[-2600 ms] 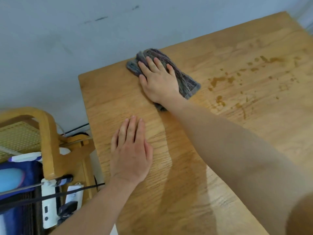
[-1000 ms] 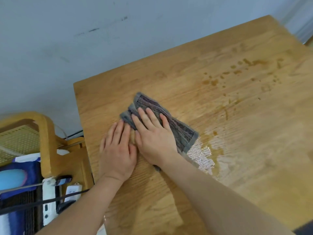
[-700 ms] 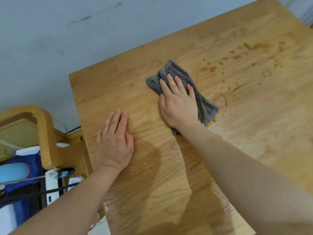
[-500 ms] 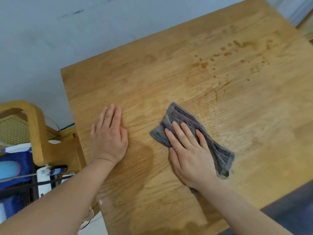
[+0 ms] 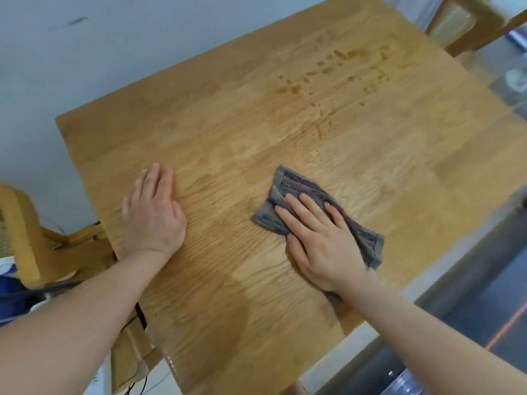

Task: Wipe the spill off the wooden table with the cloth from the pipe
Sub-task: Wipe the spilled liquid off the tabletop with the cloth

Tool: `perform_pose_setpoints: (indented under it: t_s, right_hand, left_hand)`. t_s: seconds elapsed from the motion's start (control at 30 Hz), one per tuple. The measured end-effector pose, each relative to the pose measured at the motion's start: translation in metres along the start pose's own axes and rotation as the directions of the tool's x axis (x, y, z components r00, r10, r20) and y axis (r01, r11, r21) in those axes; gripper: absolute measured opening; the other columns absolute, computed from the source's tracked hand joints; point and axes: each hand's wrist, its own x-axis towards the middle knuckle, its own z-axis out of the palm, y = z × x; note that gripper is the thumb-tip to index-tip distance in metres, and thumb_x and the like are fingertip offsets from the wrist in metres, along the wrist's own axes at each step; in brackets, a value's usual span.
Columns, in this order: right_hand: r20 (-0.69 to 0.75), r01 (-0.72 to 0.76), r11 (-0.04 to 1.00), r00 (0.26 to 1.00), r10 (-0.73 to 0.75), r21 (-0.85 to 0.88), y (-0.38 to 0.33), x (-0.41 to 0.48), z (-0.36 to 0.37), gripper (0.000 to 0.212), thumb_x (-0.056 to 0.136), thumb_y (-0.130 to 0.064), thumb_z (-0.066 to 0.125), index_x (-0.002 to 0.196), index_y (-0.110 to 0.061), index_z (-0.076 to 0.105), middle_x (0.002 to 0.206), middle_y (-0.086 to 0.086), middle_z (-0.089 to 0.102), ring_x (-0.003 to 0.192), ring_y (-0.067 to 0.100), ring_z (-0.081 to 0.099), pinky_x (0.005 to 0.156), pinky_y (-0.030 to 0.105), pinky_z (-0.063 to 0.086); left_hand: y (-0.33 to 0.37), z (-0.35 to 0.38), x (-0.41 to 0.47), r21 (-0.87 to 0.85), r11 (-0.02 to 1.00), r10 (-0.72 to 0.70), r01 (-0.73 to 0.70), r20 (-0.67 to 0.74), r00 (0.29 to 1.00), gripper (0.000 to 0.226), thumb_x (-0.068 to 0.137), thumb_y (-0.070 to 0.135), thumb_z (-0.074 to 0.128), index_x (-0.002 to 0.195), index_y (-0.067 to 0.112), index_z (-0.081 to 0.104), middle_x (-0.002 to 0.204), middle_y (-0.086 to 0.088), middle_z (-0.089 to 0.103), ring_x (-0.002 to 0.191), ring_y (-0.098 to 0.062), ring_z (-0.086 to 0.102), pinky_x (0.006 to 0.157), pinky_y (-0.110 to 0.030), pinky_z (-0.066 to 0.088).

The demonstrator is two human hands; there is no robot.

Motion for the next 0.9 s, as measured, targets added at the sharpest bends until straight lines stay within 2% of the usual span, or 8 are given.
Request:
perform_pose_setpoints:
  t_s: [0.2,0.3,0.37,0.43,0.57,0.63,0.8,0.9]
  right_hand:
    - [-0.107,-0.424,0.905,0.899,0.424,0.028,0.031,0.056,-0.008,0.053,0.103,-0.041,0.022,0.155,-0.03,0.02,0.164,-0.005,0.013,0.151,0.016,0.006,0.12,0.048,0.007]
    - [-0.109,-0.201,0.979,0.973,0.202,0.016,-0.032,0.014,0.016,0.052,0.101,-0.04,0.031,0.152,-0.027,0.032,0.161,-0.003,0.025,0.149,0.019,0.017,0.117,0.05,0.017]
    - [-0.059,-0.004,0.999,0.998,0.006,0.039,-0.048,-0.013,0.02,0.051,0.099,-0.04,0.036,0.149,-0.028,0.039,0.159,-0.004,0.031,0.148,0.017,0.022,0.118,0.045,0.016]
    - [-0.056,0.015,0.999,0.998,-0.013,0.037,-0.017,-0.009,0.013,0.05,0.099,-0.04,0.037,0.148,-0.03,0.041,0.157,-0.005,0.033,0.147,0.014,0.023,0.117,0.042,0.017]
    - [-0.111,-0.441,0.898,0.892,0.438,0.0,0.075,0.02,-0.02,0.052,0.103,-0.042,0.024,0.154,-0.033,0.022,0.163,-0.007,0.016,0.15,0.012,0.008,0.121,0.044,0.01]
    - [-0.125,-0.536,0.844,0.836,0.534,0.026,0.076,0.022,-0.02,0.053,0.103,-0.042,0.022,0.155,-0.031,0.018,0.164,-0.006,0.011,0.151,0.013,0.004,0.121,0.045,0.007]
    - [-0.124,-0.244,0.969,0.961,0.246,0.034,-0.031,-0.011,0.016,0.052,0.101,-0.041,0.031,0.151,-0.027,0.034,0.16,-0.002,0.028,0.149,0.018,0.018,0.118,0.048,0.016]
    - [-0.064,-0.083,0.996,0.994,0.084,0.018,-0.004,-0.012,0.006,0.051,0.1,-0.041,0.032,0.15,-0.03,0.037,0.158,-0.005,0.031,0.148,0.015,0.022,0.118,0.045,0.018]
  left_hand:
    - [0.038,-0.001,-0.007,-0.008,1.0,-0.02,0.021,0.072,0.997,0.051,0.094,0.013,0.037,0.145,0.012,0.032,0.155,-0.014,0.025,0.143,-0.032,0.018,0.115,-0.052,0.016]
    - [0.081,0.015,-0.024,-0.038,0.991,0.128,-0.126,0.061,0.99,0.05,0.091,0.02,0.042,0.141,0.012,0.038,0.152,-0.015,0.032,0.141,-0.033,0.024,0.114,-0.052,0.019]
    - [0.091,0.021,-0.028,-0.038,0.995,0.093,-0.092,0.035,0.995,0.052,0.091,0.021,0.044,0.142,0.013,0.038,0.153,-0.013,0.032,0.142,-0.032,0.022,0.115,-0.051,0.017]
    - [0.09,0.024,-0.027,-0.047,0.996,0.07,-0.07,0.007,0.998,0.052,0.093,0.021,0.043,0.144,0.014,0.036,0.154,-0.012,0.03,0.143,-0.03,0.02,0.116,-0.05,0.017]
    - [0.091,0.022,-0.025,-0.031,0.998,0.056,-0.055,0.018,0.998,0.054,0.096,0.023,0.037,0.148,0.019,0.028,0.158,-0.008,0.022,0.146,-0.025,0.013,0.119,-0.047,0.01]
    - [0.094,0.023,-0.026,-0.017,0.999,0.047,-0.046,0.037,0.998,0.055,0.095,0.025,0.036,0.149,0.018,0.026,0.158,-0.009,0.021,0.146,-0.026,0.012,0.118,-0.047,0.009]
    - [0.098,0.018,-0.028,-0.016,0.999,0.034,-0.034,0.03,0.999,0.055,0.092,0.023,0.039,0.146,0.014,0.032,0.156,-0.013,0.026,0.144,-0.03,0.017,0.117,-0.05,0.012]
    - [0.098,0.018,-0.029,-0.009,0.999,0.032,-0.032,0.038,0.999,0.056,0.093,0.024,0.038,0.147,0.015,0.031,0.157,-0.012,0.024,0.145,-0.029,0.016,0.118,-0.048,0.011]
